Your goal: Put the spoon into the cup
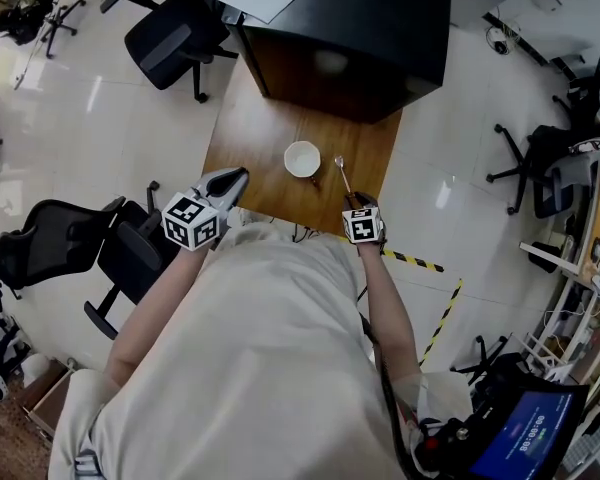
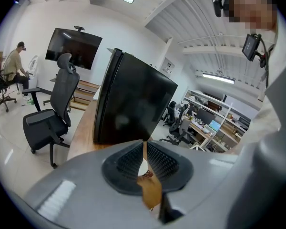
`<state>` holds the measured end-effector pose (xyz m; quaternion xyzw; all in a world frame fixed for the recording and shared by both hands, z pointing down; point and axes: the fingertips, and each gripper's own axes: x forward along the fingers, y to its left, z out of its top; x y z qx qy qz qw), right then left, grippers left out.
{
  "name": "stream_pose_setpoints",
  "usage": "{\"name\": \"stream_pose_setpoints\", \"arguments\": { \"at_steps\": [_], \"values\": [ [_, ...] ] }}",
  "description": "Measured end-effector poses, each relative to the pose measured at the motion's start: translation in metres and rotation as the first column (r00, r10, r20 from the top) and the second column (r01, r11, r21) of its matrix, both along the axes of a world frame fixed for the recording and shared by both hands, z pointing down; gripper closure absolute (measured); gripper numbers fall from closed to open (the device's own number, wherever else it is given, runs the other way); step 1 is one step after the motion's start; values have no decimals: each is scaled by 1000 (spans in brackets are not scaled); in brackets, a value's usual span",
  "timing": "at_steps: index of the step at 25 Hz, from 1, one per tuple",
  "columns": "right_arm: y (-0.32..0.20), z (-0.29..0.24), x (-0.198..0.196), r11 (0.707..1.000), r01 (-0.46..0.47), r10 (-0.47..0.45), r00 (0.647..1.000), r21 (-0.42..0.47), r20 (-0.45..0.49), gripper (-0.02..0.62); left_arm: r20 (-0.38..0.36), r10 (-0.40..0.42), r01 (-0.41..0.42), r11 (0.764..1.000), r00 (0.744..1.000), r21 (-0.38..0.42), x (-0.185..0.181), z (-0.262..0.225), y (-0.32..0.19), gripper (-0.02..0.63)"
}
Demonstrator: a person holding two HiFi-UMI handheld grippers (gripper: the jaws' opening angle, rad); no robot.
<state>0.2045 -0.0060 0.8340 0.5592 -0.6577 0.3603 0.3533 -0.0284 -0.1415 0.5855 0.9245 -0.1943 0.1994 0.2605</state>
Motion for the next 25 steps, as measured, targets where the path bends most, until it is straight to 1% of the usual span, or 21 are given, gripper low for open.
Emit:
{"name": "stream_pose_setpoints", "arguments": {
  "at_steps": [6,12,15,19,23,25],
  "values": [
    [-10,-43,-6,999,29,-29,1000,28,-3,469,-15,-8,8,1000,1000,-1,0,0,-5,604],
    [-25,-74,-31,990,133,-133,991,43,-9,470,-30,-20,20,1000,999,1,-4,1,-7,604],
    [-34,-80,-44,981,190,-190,982,28,-14,470,-34,-32,32,1000,999,0,-8,1,-10,604],
    [-47,-80,-60,962,274,-274,961,5,-33,469,-40,-48,48,999,998,0,-15,2,-12,604],
    [-51,-71,-70,951,303,-306,952,-68,-31,469,-39,-61,61,998,997,-2,-20,4,-14,604],
    [-57,-67,-74,945,315,-319,947,-90,-36,469,-40,-66,66,998,997,-4,-21,5,-14,604]
  ]
}}
